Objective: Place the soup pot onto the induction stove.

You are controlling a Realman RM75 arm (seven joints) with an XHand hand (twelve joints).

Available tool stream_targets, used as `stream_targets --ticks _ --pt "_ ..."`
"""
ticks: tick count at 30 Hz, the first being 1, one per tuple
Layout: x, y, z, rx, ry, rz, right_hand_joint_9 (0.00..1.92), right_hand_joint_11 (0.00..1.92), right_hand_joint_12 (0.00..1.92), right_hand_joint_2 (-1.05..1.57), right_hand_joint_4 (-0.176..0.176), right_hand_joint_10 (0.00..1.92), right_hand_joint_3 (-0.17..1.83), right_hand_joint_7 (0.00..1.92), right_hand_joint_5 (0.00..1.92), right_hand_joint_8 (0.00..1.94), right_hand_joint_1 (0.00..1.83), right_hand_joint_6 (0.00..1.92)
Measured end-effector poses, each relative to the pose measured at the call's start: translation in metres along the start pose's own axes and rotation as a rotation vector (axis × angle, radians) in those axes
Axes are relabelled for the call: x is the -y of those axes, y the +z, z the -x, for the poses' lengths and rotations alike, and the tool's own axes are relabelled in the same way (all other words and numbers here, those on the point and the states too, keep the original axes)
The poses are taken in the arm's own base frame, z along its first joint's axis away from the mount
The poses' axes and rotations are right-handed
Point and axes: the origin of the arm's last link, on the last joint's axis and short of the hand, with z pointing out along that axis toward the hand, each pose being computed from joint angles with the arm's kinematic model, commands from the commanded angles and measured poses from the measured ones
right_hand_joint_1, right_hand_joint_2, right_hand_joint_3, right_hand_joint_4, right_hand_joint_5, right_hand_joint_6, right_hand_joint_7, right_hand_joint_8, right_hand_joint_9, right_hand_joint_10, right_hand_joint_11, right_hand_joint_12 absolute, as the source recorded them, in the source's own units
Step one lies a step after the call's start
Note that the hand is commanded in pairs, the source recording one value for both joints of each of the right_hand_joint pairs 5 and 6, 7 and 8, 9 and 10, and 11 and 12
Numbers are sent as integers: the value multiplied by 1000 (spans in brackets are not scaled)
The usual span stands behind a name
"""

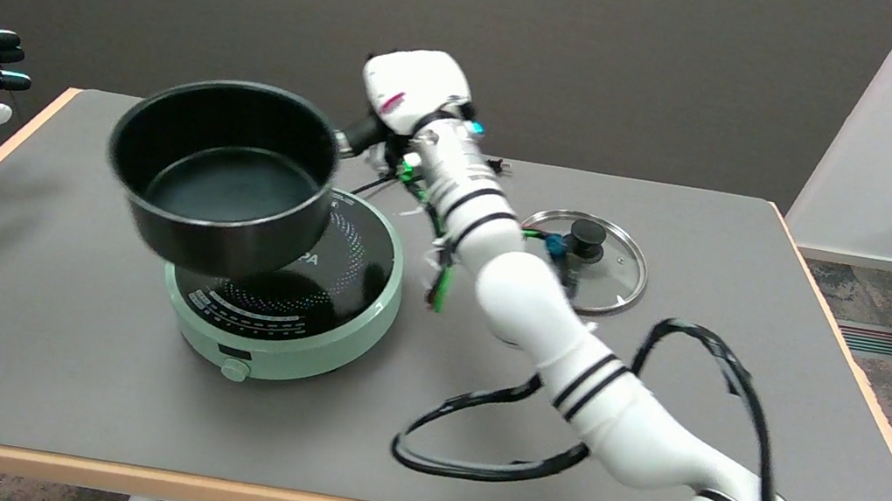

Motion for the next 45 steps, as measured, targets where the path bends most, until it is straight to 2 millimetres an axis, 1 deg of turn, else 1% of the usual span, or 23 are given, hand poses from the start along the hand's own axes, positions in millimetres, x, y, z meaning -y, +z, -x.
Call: stream_targets --ticks 6,10,14,19,29,45 --pt "33 12 6 29 -21 -31 1920 1920 1920 766 -25 1920 653 1920 1920 1920 1230 1920" --pt "49 17 11 47 -37 -40 1920 1920 1920 778 -25 1920 617 1920 1920 1920 1228 1920" --pt "60 20 14 60 -51 -44 1920 1920 1920 788 -25 1920 599 1920 1920 1920 1225 1920" --pt "67 23 16 72 -65 -44 1920 1920 1920 799 -24 1920 577 1920 1920 1920 1221 1920" --pt "60 25 24 94 -81 -14 1920 1920 1920 800 -25 1920 565 1920 1920 1920 1219 1920" --pt "28 20 37 116 -89 67 1920 1920 1920 800 -25 1920 562 1920 1920 1920 1218 1920"
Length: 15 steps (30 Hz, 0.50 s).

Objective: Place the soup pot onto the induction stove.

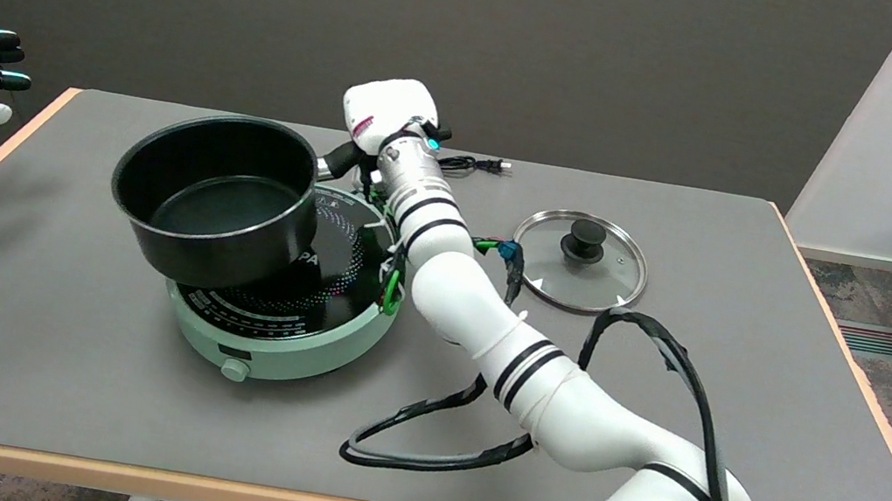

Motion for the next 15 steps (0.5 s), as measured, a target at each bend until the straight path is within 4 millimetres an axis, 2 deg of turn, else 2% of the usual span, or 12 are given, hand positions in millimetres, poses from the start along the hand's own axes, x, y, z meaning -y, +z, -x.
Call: stream_targets --ticks 15 --pt "-21 -9 7 -6 2 49 1917 1917 1917 799 -26 1917 554 1917 1917 1917 1217 1917"
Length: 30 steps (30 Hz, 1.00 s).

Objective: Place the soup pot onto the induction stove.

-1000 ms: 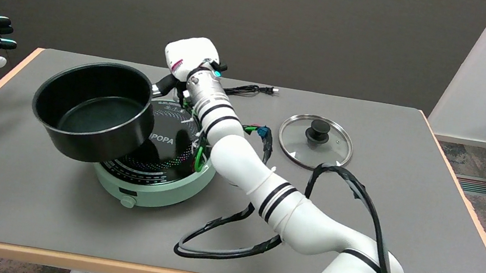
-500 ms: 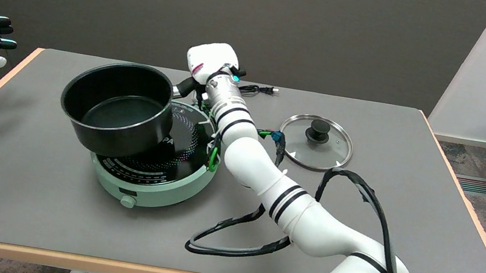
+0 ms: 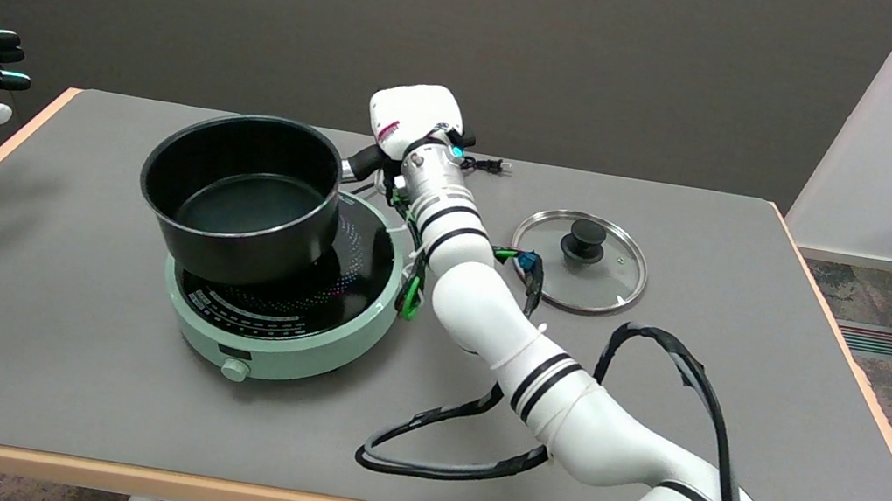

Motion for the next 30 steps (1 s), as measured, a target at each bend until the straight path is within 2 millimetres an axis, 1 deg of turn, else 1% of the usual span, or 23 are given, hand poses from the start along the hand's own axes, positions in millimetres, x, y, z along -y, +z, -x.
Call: stream_targets --ticks 14,24,28,30 --pt "-9 -14 3 -17 -15 13 1910 1910 1910 881 -27 1910 479 1910 1910 1910 1183 1910" --pt "-12 -22 9 -11 -27 21 1788 1788 1788 960 -55 1788 397 1788 1788 1788 1144 1788" --pt "-13 -24 12 -7 -31 22 1673 1673 1673 968 -84 1673 411 1673 1673 1673 1113 1673" --pt "-13 -25 13 -7 -32 24 1563 1563 1563 941 -100 1563 455 1563 1563 1563 1089 1563"
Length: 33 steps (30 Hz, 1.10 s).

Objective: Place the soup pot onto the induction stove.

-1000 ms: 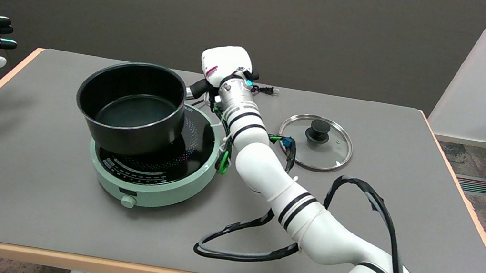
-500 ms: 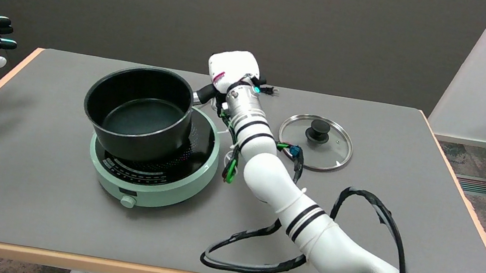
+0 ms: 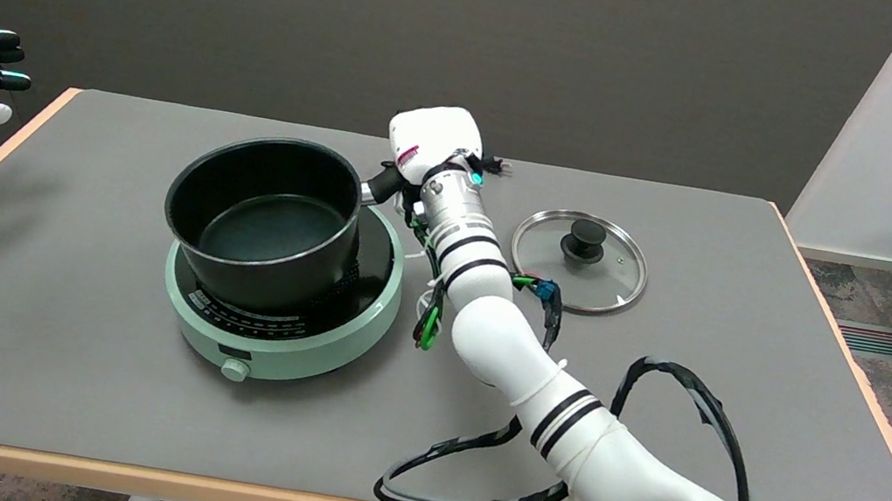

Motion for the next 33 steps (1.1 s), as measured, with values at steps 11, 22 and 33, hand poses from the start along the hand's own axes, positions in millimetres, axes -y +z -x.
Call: stream_targets --ticks 11,22,33 --pt "0 -3 3 3 -6 1 1278 1278 1278 633 -55 1278 1117 1278 1278 1278 1065 1278" --pt "0 -4 4 5 -9 0 1226 1226 1226 538 -36 1226 1208 1226 1226 1226 1072 1226" --pt "-3 -7 1 -10 -9 3 1205 1205 1205 482 -28 1205 1276 1205 1205 1205 1072 1205"
